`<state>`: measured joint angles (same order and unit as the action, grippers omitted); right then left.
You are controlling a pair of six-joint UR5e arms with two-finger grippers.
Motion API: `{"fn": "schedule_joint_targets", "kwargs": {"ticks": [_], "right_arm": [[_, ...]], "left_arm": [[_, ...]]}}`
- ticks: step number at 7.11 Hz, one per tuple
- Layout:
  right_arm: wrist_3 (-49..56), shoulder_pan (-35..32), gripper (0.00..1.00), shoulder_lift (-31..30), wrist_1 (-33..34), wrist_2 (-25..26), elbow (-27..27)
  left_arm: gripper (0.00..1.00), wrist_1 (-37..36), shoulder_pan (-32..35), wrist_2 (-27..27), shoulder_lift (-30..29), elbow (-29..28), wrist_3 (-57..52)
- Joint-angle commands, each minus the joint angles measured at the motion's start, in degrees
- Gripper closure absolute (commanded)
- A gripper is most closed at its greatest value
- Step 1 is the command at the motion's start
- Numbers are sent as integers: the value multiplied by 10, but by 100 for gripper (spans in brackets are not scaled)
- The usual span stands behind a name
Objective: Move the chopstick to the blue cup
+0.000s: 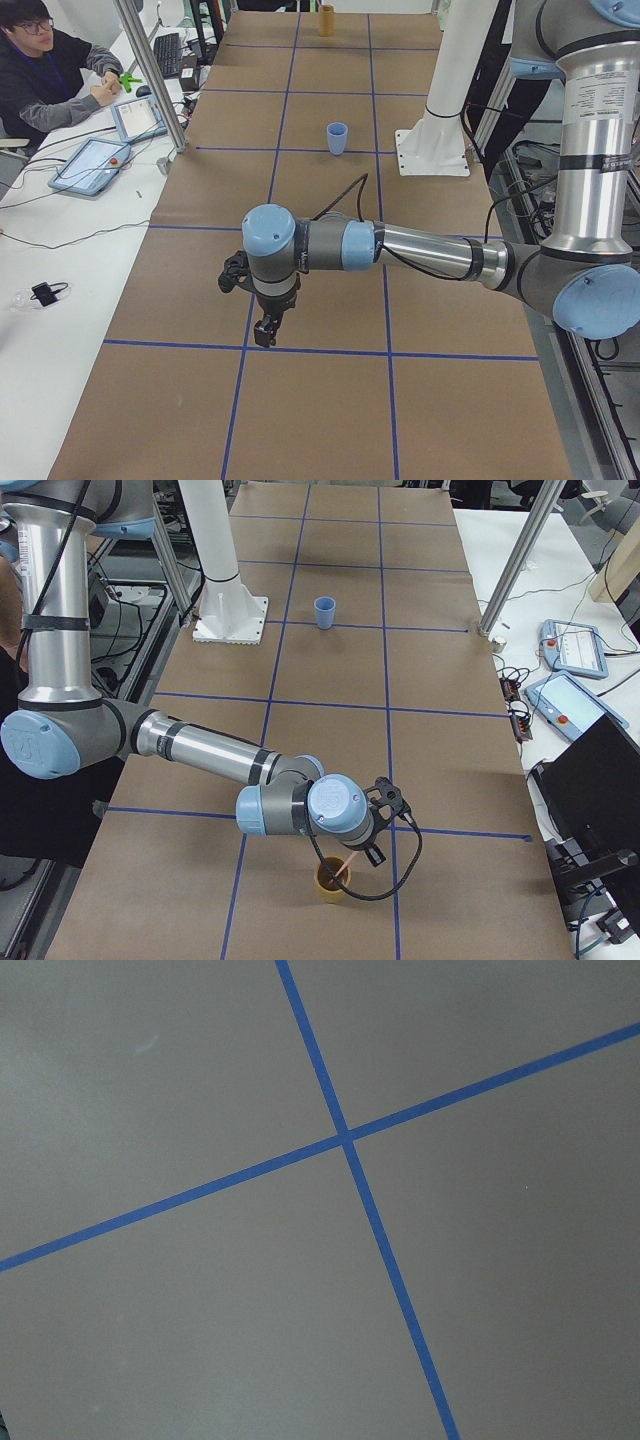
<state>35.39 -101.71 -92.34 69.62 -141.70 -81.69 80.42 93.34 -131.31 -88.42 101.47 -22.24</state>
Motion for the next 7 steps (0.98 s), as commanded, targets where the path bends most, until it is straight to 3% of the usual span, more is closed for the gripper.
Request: {"fn": "schedule_joint_targets", "kwargs": {"ticks": [1, 7], "right_arm": [[0, -10, 100, 1, 2, -1, -9], [-1, -39, 100, 4, 6, -24, -31]], "left_arm": [[1, 0, 0, 0, 0, 0, 0], [1, 0, 0, 0, 0, -1, 0]]}}
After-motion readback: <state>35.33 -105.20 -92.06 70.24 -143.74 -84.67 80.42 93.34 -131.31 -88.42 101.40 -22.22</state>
